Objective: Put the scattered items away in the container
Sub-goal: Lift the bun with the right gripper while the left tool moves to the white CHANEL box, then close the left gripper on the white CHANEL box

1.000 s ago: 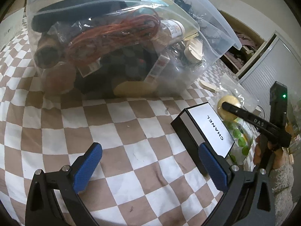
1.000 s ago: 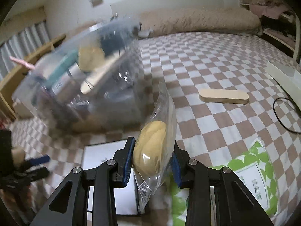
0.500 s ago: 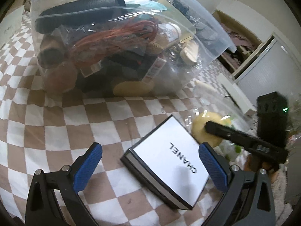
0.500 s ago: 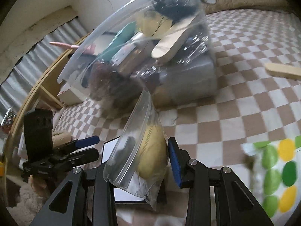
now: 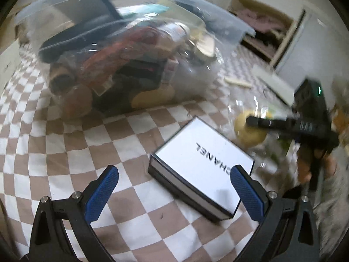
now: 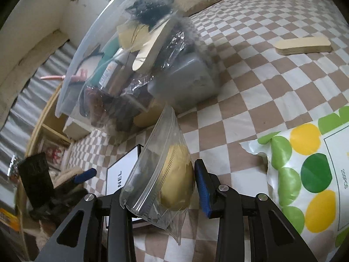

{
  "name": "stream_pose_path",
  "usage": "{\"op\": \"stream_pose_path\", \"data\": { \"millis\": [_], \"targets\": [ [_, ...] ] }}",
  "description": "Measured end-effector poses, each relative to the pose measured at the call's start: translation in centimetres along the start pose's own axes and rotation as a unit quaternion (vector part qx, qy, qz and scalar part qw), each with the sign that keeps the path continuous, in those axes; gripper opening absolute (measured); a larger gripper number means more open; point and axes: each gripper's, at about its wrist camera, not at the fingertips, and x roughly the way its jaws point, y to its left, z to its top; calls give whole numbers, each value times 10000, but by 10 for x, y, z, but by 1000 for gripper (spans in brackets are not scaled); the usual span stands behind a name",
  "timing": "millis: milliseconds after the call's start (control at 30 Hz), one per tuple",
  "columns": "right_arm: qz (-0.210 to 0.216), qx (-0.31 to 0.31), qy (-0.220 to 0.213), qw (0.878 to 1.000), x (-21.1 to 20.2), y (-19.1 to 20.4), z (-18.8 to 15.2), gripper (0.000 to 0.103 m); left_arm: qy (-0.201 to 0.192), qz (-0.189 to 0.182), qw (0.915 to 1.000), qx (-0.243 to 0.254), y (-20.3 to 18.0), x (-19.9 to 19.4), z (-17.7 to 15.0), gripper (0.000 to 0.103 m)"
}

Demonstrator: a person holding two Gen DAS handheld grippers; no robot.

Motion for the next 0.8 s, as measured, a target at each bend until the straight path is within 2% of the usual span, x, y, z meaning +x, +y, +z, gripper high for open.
{"op": "stream_pose_path", "data": {
  "millis": [100,167,300,500,633,700,800],
  "targets": [
    [70,35,-29,10000,-2,-1,0,37,141,280,9980,546,-16,7,-8,103],
    [99,69,-32,9999,-2,-2,-1,37,182,741,9923,975,-28,13,-17,103],
    [112,116,19,9999,-1,-5,-1,37,69,1131,9876,1085,-27,5,-28,103],
    [175,175,411,9989,8,-7,-9,37,141,1194,9884,932,-17,3,-29,103],
    [-33,117,808,9967,19,-7,-17,36,159,1189,9884,932,-19,0,-31,103],
    [-114,72,869,9961,22,-7,-19,37,160,1184,9885,931,-20,1,-30,103],
    [-10,120,927,9956,24,-8,-21,36,160,1138,9894,884,-18,1,-30,103]
  ]
}}
